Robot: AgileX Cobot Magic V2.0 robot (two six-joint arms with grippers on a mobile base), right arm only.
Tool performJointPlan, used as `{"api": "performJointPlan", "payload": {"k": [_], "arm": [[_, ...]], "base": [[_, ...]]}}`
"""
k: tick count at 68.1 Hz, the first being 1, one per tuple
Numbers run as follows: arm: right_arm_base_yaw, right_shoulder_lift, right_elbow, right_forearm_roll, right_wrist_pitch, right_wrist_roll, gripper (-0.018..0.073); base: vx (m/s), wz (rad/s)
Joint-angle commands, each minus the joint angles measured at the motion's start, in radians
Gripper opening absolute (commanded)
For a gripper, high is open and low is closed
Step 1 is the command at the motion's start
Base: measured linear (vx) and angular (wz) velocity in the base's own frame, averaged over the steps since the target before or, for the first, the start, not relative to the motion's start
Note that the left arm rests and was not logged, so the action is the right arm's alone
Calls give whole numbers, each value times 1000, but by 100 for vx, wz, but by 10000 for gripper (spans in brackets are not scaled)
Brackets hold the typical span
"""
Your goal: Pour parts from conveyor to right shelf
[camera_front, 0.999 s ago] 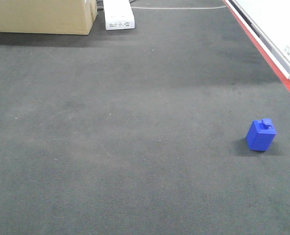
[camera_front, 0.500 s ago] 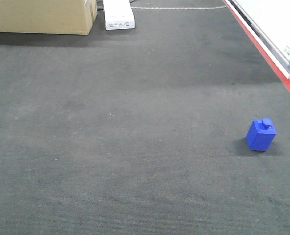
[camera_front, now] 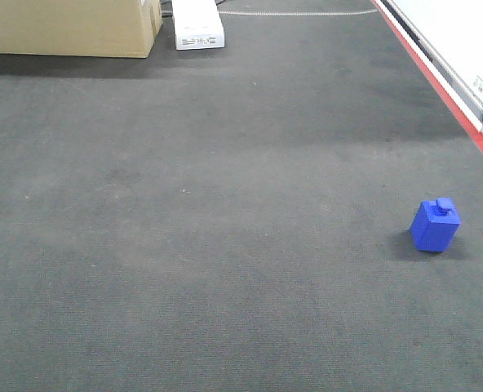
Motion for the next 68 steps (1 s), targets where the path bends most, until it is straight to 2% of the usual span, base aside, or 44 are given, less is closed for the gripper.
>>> {"api": "performJointPlan", "payload": {"k": [1,9,18,38,68], "arm": [[-67,71,-138,-11,94,-25,652],[-98,191,-266,14,249,-92,650],[-98,352,-417,58,407,-154,646],[-97,673,-675,74,644,-176,634],[-97,936,-721,71,630,-184,621]], "base": [[0,0],[0,0],[0,0],[0,0],[0,0]]}}
